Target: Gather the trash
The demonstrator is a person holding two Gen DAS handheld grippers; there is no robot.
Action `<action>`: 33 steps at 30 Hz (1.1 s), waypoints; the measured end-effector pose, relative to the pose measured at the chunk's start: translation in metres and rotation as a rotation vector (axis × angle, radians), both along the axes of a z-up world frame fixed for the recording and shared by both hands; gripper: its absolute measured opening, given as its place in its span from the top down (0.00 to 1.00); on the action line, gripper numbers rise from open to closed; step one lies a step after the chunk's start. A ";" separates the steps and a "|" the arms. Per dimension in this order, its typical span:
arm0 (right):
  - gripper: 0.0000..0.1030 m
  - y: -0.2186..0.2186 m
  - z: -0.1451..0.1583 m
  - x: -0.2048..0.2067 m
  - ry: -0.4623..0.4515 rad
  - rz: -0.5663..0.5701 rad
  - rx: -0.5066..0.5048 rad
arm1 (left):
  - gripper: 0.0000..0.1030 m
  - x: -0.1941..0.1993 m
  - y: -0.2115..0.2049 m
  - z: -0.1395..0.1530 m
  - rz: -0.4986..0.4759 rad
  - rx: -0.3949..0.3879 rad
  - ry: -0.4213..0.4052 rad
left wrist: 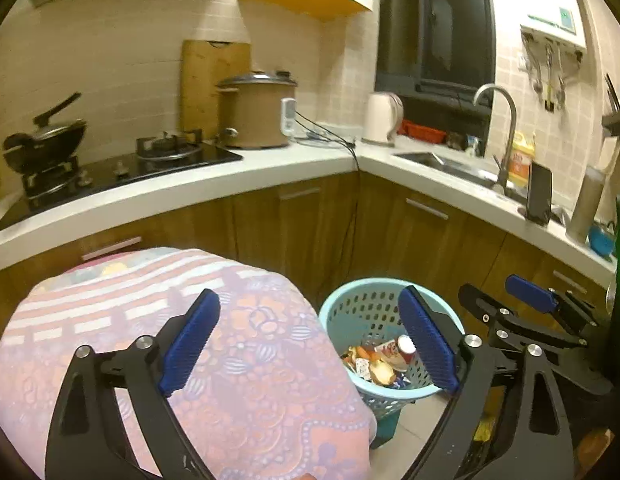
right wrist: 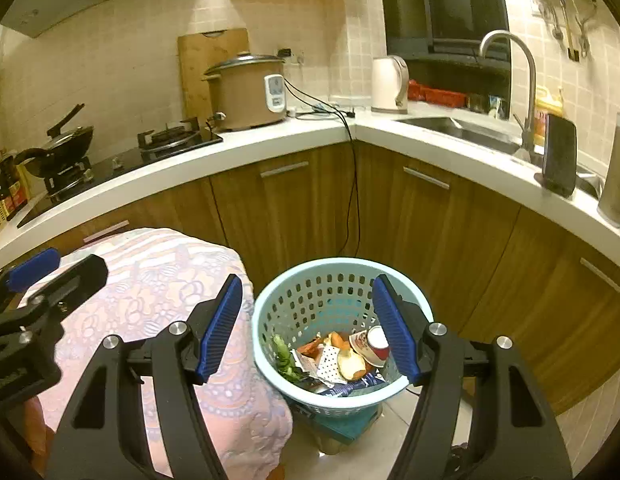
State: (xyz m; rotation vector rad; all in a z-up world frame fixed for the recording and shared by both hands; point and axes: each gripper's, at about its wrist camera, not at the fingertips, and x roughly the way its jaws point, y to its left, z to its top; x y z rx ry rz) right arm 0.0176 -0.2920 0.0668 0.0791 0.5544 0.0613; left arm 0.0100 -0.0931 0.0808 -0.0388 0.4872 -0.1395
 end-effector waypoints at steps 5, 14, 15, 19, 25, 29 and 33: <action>0.38 0.009 0.009 -0.015 -0.027 0.001 -0.006 | 0.10 -0.021 0.013 0.007 0.062 -0.007 -0.035; 0.38 0.025 0.019 -0.043 -0.069 0.018 -0.009 | 0.08 -0.055 0.032 0.004 0.117 -0.030 -0.039; 0.38 0.027 0.020 -0.045 -0.071 0.022 -0.008 | 0.08 -0.059 0.033 0.004 0.125 -0.031 -0.040; 0.38 0.034 0.023 -0.049 -0.076 0.034 -0.003 | 0.08 -0.069 0.037 0.006 0.142 -0.021 -0.047; 0.37 0.037 0.024 -0.048 -0.081 0.035 -0.010 | 0.08 -0.070 0.041 0.009 0.164 -0.011 -0.058; 0.35 0.035 0.022 -0.046 -0.073 0.029 -0.014 | 0.08 -0.066 0.041 0.007 0.172 -0.020 -0.042; 0.34 0.032 0.021 -0.045 -0.065 0.021 -0.007 | 0.08 -0.064 0.040 0.005 0.177 -0.016 -0.030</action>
